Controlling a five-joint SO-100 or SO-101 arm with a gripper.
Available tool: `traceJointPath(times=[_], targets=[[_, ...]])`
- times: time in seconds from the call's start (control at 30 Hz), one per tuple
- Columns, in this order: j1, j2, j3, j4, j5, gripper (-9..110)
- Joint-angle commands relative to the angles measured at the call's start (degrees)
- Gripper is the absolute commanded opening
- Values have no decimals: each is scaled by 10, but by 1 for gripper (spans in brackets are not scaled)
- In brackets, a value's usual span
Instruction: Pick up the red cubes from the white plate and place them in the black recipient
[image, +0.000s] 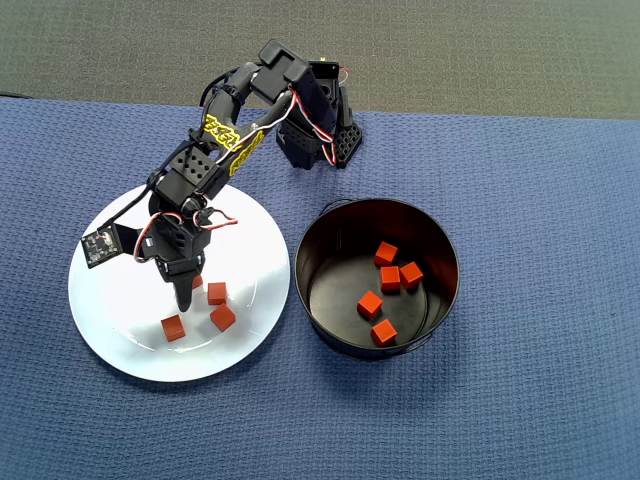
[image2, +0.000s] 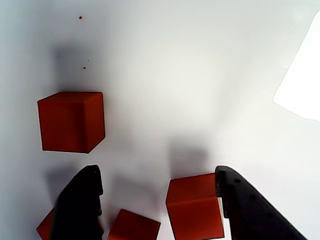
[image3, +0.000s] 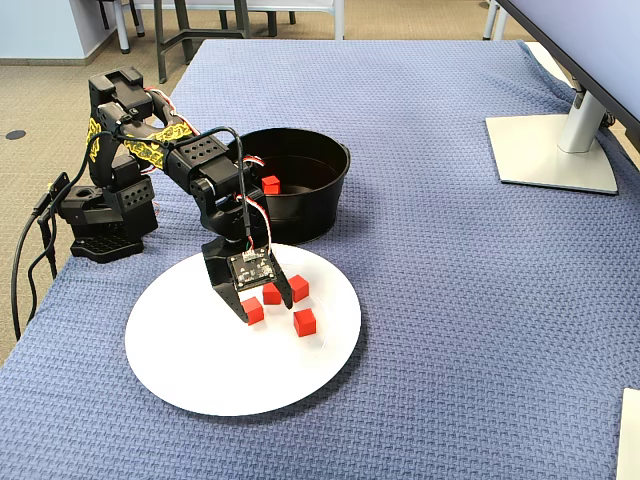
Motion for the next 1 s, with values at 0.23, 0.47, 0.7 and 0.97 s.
traceJointPath(times=[0.23,0.47,0.7,0.97], targets=[[21,27,11,-1,-21,20],[21,28,20,-5,-21,19],[10,39,47,-9,-23,18],[2,45,57,-15,-16,17]])
